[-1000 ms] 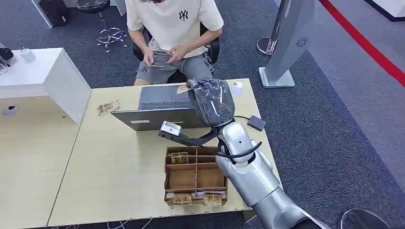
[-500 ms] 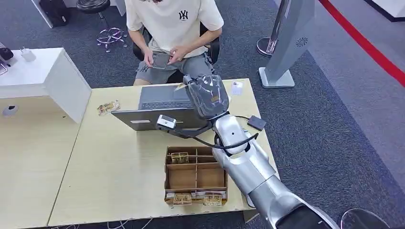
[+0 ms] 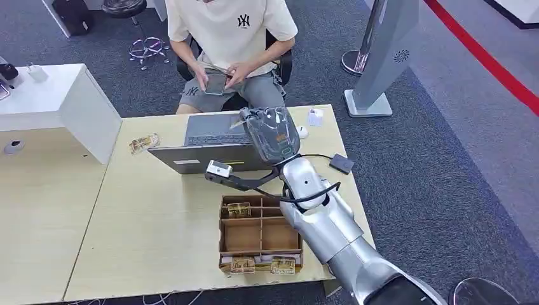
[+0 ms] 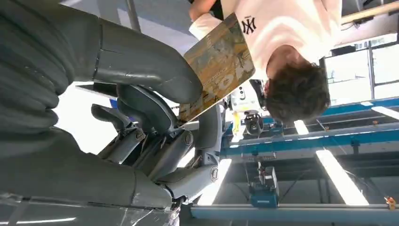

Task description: Pass the card to the sensor for recognition and then transmit it.

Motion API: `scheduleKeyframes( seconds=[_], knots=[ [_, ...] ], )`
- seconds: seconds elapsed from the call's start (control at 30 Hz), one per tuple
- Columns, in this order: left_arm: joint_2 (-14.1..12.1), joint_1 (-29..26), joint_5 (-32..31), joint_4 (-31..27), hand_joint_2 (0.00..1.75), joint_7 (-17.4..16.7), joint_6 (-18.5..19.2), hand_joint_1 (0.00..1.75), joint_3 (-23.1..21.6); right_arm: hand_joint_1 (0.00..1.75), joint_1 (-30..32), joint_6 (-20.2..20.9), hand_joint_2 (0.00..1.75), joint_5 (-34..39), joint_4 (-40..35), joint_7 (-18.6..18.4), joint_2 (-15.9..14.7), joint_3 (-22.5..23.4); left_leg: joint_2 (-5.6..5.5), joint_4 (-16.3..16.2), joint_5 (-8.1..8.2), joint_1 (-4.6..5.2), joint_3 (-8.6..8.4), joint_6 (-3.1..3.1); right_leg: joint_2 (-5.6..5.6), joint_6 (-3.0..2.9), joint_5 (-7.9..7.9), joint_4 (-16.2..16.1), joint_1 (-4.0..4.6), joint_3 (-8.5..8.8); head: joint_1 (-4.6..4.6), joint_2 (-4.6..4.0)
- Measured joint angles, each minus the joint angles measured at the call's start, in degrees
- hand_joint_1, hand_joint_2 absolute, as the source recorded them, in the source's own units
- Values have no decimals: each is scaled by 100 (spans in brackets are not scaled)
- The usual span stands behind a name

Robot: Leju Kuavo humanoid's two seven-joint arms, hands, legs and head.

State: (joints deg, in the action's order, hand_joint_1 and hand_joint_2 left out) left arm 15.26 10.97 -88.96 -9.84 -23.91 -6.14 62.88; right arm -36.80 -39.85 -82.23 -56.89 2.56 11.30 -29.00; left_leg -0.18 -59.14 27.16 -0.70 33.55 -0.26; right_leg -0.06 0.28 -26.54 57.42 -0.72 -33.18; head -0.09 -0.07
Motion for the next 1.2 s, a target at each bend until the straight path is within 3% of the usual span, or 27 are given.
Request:
scheduleKeyframes(
  seconds=[1.2],
  knots=[
    [-39,-77,-11,-2,0,-22,-46,0,0,175,334,0,175,-35,-61,181,74,131,0,0,0,0,0,0,0,0,0,0,0,0,0,0]
  ],
)
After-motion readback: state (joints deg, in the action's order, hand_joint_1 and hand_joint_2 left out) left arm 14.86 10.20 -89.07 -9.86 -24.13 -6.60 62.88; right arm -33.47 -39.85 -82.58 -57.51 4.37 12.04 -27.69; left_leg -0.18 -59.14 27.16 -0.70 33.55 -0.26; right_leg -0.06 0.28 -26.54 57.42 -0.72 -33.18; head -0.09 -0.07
